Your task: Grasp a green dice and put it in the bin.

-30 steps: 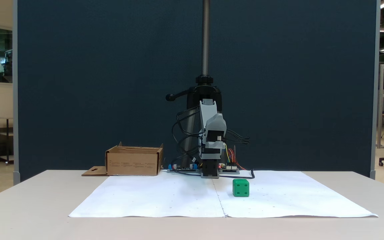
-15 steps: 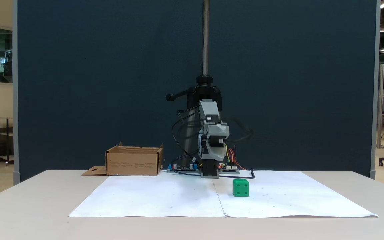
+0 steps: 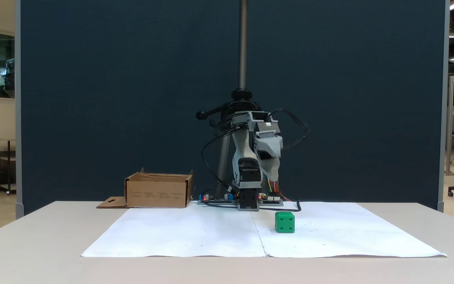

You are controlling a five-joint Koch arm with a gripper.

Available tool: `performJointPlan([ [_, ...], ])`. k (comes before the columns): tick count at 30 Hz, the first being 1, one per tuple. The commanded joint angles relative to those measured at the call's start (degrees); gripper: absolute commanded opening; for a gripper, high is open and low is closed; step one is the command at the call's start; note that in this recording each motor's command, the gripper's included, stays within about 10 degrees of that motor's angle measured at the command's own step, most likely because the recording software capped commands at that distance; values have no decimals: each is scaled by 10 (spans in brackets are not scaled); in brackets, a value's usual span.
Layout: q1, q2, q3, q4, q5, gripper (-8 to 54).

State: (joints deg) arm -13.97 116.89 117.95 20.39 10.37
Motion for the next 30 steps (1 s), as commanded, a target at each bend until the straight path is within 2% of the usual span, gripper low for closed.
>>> performJointPlan([
  [1,-15,-44,-66,91,62,403],
  [7,-43,-159,-154,263,136,419],
  [13,-77,-184,-168,421,185,419],
  [30,-84,-297,-258,418,233,420],
])
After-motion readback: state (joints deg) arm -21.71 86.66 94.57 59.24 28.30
